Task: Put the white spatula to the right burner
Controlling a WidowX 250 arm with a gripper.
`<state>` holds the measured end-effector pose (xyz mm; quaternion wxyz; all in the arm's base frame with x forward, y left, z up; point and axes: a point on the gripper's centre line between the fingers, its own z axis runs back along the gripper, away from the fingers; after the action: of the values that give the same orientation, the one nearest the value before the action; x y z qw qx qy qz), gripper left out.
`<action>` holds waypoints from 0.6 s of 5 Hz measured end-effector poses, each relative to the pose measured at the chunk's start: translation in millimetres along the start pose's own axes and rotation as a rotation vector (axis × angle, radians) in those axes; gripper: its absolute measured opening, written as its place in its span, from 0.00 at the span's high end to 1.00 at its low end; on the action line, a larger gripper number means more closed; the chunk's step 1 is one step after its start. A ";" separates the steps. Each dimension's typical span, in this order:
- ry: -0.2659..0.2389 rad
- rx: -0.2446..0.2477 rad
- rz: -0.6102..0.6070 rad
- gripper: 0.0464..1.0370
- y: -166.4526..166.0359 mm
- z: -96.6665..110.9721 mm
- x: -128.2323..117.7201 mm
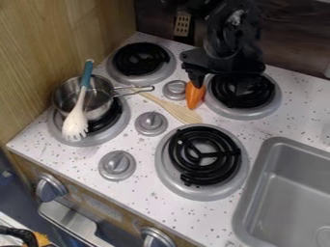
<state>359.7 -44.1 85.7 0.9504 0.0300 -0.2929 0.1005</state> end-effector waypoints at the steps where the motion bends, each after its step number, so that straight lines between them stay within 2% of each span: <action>1: 0.030 0.015 -0.005 0.04 2.3 -8.4 -9.1; 2: 0.019 0.067 0.027 0.04 15.5 -12.5 -14.9; 3: 0.071 0.127 0.048 0.04 39.2 -3.7 -23.4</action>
<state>334.7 -9.4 69.4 0.9536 0.0798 -0.2527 0.1426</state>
